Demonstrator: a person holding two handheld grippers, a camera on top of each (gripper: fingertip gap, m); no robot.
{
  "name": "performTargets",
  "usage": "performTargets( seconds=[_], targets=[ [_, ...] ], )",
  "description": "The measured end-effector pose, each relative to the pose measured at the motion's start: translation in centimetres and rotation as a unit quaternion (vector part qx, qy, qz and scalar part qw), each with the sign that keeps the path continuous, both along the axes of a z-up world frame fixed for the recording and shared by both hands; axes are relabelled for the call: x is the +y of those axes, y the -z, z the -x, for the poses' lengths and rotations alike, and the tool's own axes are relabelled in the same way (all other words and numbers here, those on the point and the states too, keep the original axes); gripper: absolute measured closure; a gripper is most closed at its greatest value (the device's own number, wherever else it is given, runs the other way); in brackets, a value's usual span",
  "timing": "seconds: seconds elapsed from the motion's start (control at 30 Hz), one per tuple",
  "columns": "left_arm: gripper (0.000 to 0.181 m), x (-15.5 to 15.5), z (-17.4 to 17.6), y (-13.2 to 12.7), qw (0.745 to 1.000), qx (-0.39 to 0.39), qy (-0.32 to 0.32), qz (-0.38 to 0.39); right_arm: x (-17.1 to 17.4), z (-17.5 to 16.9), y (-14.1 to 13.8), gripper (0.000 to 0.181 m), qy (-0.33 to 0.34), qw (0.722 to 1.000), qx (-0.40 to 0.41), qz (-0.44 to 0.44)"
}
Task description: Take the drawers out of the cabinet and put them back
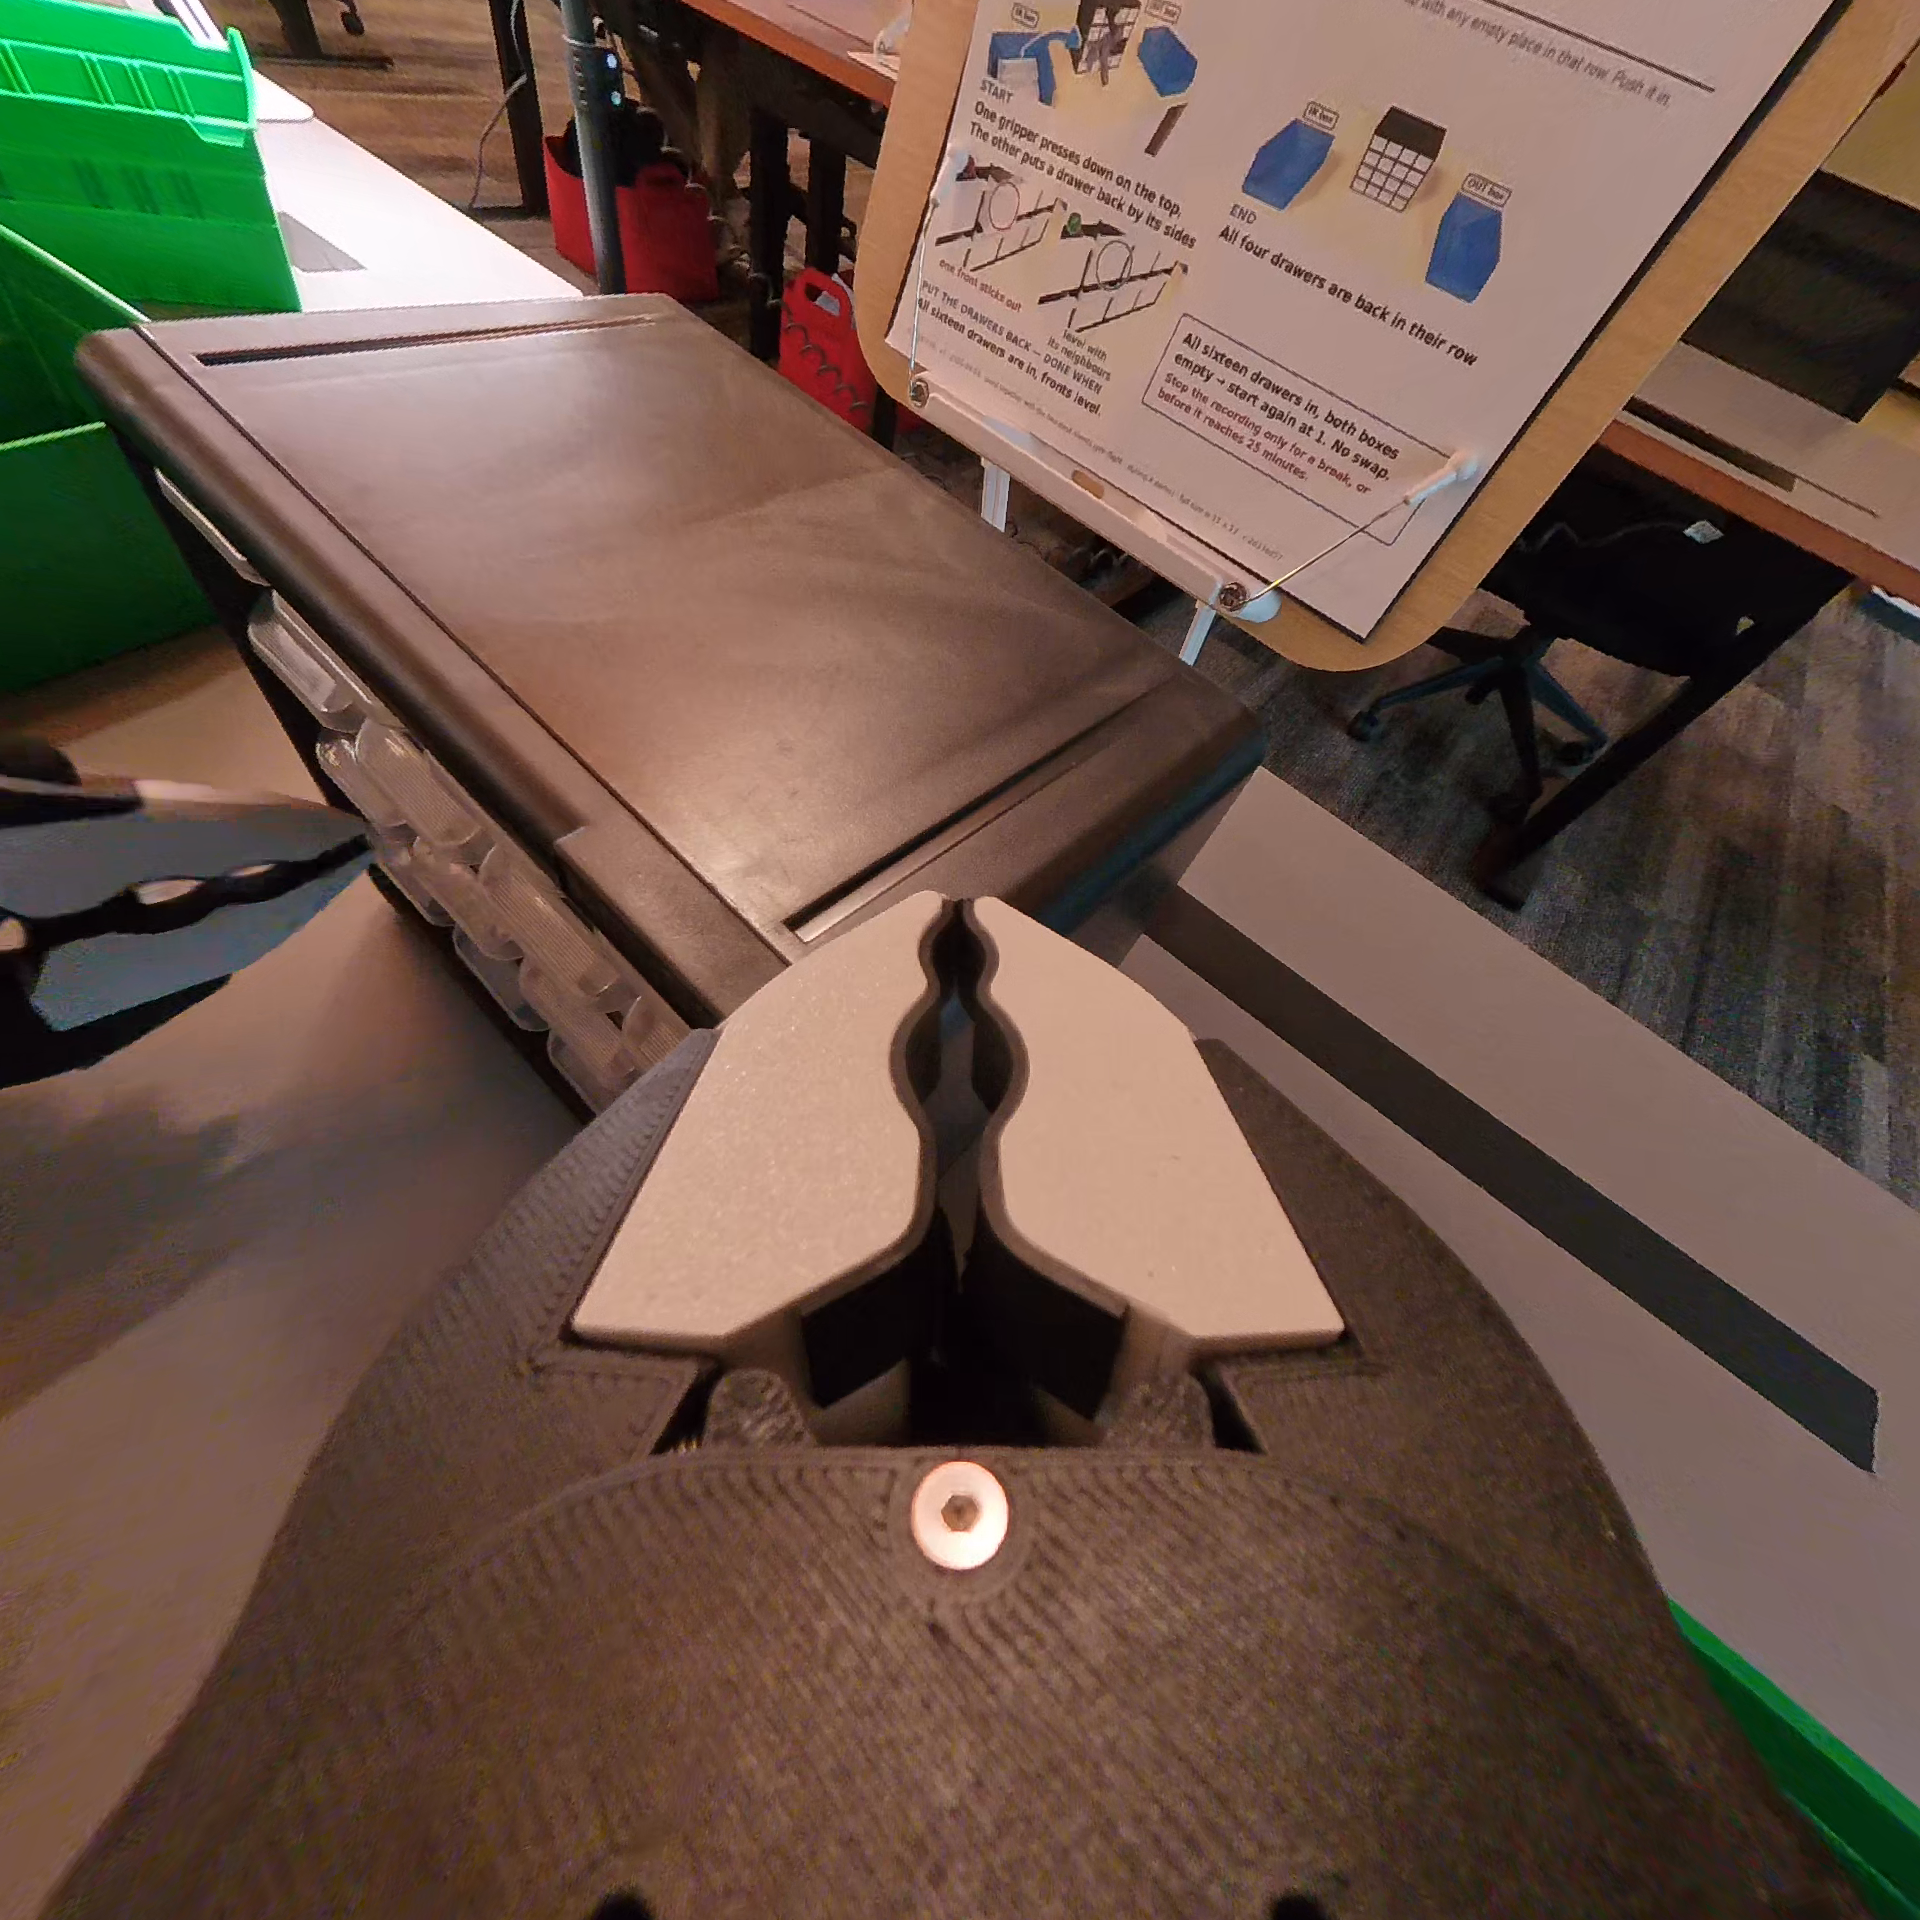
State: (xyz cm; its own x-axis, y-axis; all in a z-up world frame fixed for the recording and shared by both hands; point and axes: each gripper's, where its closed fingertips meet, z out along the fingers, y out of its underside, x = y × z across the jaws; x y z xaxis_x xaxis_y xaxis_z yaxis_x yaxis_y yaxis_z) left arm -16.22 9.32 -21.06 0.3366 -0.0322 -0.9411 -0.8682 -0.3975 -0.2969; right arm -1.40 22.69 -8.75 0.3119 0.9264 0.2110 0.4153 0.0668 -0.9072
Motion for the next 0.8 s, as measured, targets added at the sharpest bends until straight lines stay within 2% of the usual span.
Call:
performTargets(
  seconds=[0.1, 0.17, 0.2, 0.27, 0.3, 0.37, 0.43, 0.5, 0.53, 0.63, 0.73, 0.8],
  targets=[
    [0.167, -1.0, -0.1, -4.8, 0.981, -0.124, 0.034, -0.143, 0.0, 0.0, 0.0, 0.181, 0.002, 1.000, 0.000, 0.000],
    [0.153, -2.0, 1.2, -7.8, 0.945, -0.215, 0.033, -0.242, 0.0, 0.0, 0.0, 0.181, 0.004, 1.000, -0.001, -0.003],
    [0.138, -2.3, 2.2, -8.6, 0.923, -0.268, 0.025, -0.274, 0.0, 0.0, 0.0, 0.181, 0.005, 1.000, -0.002, -0.003],
    [0.109, -1.9, 3.7, -8.4, 0.877, -0.380, 0.019, -0.294, 0.0, 0.0, 0.0, 0.181, 0.007, 1.000, -0.002, -0.004],
    [0.102, -1.4, 4.1, -7.9, 0.853, -0.433, 0.029, -0.289, 0.0, 0.0, 0.0, 0.181, 0.006, 1.000, -0.003, -0.008],
    [0.104, -0.4, 4.4, -6.4, 0.820, -0.504, 0.049, -0.266, -0.2, 0.0, -0.1, 0.181, -0.008, 0.999, -0.009, -0.036],
    [0.114, -0.1, 4.0, -5.6, 0.808, -0.528, 0.083, -0.249, -1.1, -0.3, -0.5, 0.141, -0.041, 0.999, 0.006, -0.036],
    [0.132, -0.2, 3.4, -5.5, 0.808, -0.528, 0.105, -0.239, -3.1, -1.0, -0.3, 0.101, -0.107, 0.994, 0.012, -0.007],
    [0.133, -0.3, 3.5, -5.5, 0.814, -0.520, 0.104, -0.236, -3.8, -1.6, 0.8, 0.107, -0.130, 0.991, -0.024, 0.006],
    [0.134, -0.3, 3.5, -5.5, 0.815, -0.519, 0.106, -0.235, -2.4, -2.7, 3.5, 0.125, -0.111, 0.987, -0.113, -0.016],
    [0.135, -0.3, 3.6, -5.4, 0.818, -0.516, 0.105, -0.232, -2.1, -1.7, 4.7, 0.144, -0.125, 0.985, -0.117, -0.002],
    [0.139, -0.1, 3.4, -5.4, 0.826, -0.506, 0.105, -0.224, -1.3, -1.7, 4.7, 0.146, -0.110, 0.987, -0.116, -0.012]
  ],
)
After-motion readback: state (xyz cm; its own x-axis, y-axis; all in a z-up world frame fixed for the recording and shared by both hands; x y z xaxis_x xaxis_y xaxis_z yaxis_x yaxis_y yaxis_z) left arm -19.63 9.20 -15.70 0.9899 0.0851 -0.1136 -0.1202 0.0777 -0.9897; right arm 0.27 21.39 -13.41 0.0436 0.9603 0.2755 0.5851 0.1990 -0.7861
